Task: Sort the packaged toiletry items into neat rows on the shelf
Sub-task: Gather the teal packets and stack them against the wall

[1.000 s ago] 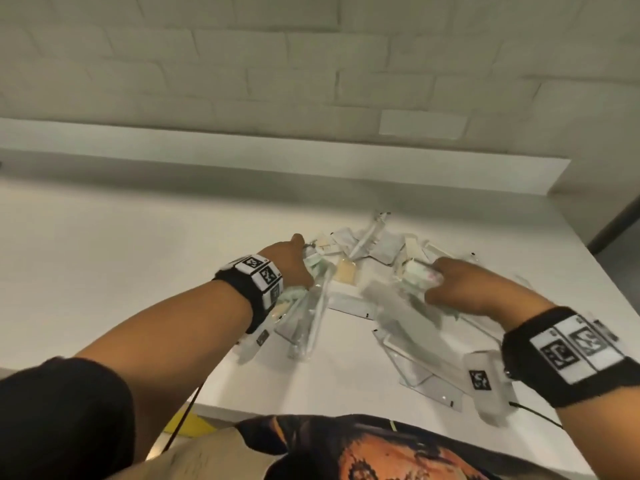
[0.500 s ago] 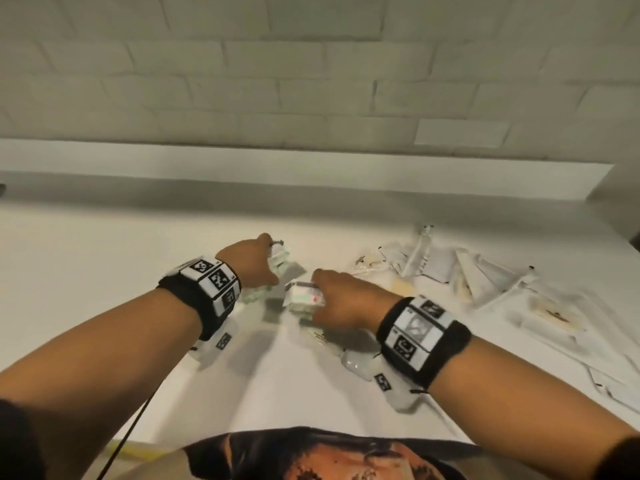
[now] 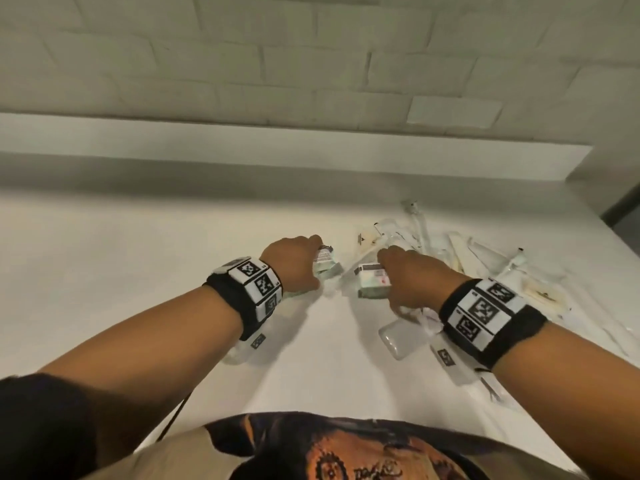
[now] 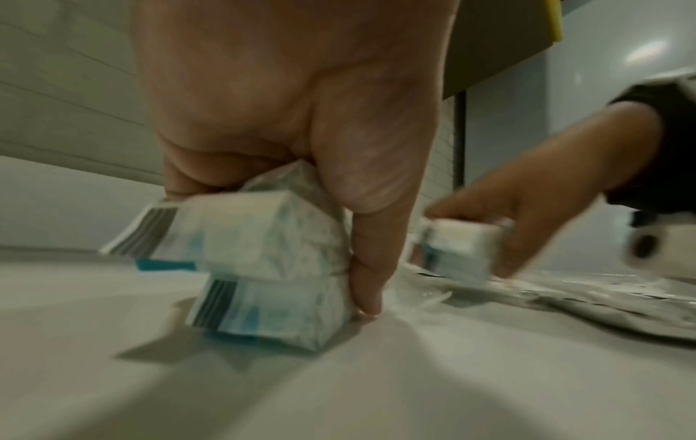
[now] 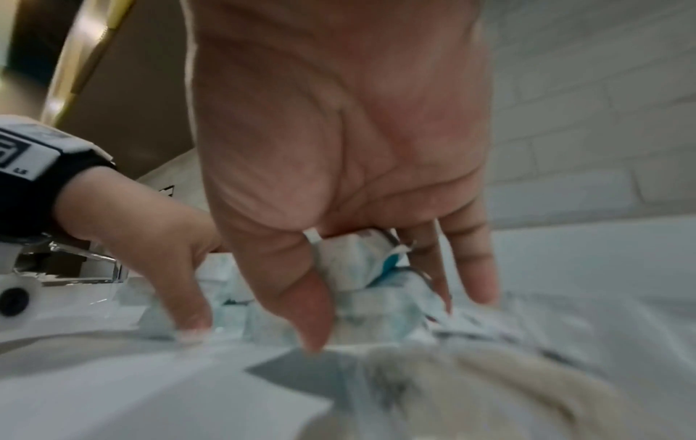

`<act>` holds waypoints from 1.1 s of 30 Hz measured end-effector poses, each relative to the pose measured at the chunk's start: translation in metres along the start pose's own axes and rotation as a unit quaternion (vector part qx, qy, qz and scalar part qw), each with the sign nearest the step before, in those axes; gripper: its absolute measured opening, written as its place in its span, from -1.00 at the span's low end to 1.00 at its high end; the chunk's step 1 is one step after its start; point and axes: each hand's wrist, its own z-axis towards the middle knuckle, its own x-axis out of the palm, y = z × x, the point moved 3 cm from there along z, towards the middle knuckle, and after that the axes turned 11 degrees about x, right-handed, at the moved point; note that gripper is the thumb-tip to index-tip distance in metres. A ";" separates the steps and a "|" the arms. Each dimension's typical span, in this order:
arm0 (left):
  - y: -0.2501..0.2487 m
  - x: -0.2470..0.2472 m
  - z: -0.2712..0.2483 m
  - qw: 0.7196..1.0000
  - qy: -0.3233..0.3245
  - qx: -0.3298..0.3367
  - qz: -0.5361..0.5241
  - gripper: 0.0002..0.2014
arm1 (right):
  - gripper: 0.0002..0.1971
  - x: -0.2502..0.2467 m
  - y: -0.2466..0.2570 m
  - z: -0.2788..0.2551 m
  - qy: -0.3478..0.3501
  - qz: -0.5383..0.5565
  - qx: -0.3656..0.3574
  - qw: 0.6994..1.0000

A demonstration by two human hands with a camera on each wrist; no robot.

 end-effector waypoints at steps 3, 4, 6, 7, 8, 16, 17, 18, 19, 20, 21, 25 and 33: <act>-0.020 0.004 0.013 0.999 0.009 0.036 -0.004 -0.38 | -0.34 -0.006 0.007 0.008 -0.047 -0.031 -0.055 0.997; -0.022 0.005 0.015 0.999 0.013 0.040 -0.009 -0.36 | -0.22 -0.006 0.011 0.009 -0.020 -0.026 -0.063 0.997; -0.020 0.004 0.015 0.999 0.018 0.043 -0.025 -0.30 | -0.03 0.000 0.015 0.012 0.048 -0.045 -0.060 0.996; -0.015 0.004 0.012 0.998 0.021 0.042 -0.032 -0.28 | 0.01 0.003 0.014 0.014 0.063 -0.065 -0.060 0.994; -0.010 0.003 0.009 0.998 0.024 0.038 -0.041 -0.28 | 0.00 0.006 0.010 0.017 0.066 -0.070 -0.058 0.994; 0.041 -0.014 -0.009 0.985 0.011 -0.048 -0.167 -0.40 | -0.25 -0.020 -0.018 0.027 0.061 -0.074 0.025 0.995; 0.047 -0.015 -0.009 0.986 0.014 -0.056 -0.159 -0.39 | -0.21 -0.024 -0.009 0.024 0.036 -0.054 0.011 0.998; 0.052 -0.017 -0.009 0.987 0.017 -0.066 -0.144 -0.38 | -0.24 -0.029 0.004 0.021 0.001 -0.036 -0.017 0.999; 0.058 -0.018 -0.010 0.989 0.020 -0.081 -0.126 -0.36 | -0.29 -0.032 0.020 0.018 -0.031 -0.032 -0.051 0.998; 0.062 -0.019 -0.010 0.989 0.022 -0.092 -0.112 -0.34 | -0.34 -0.032 0.036 0.016 -0.056 -0.035 -0.090 0.994; 0.065 -0.019 -0.011 0.989 0.026 -0.100 -0.107 -0.32 | -0.35 -0.029 0.053 0.014 -0.065 -0.043 -0.127 0.989; 0.074 -0.020 -0.015 0.982 0.015 -0.124 -0.140 -0.41 | -0.24 0.000 0.093 0.018 -0.015 -0.078 -0.192 0.978; 0.069 -0.019 -0.020 0.982 0.046 -0.116 -0.144 -0.65 | -0.41 -0.014 0.074 0.024 -0.032 -0.127 -0.117 0.985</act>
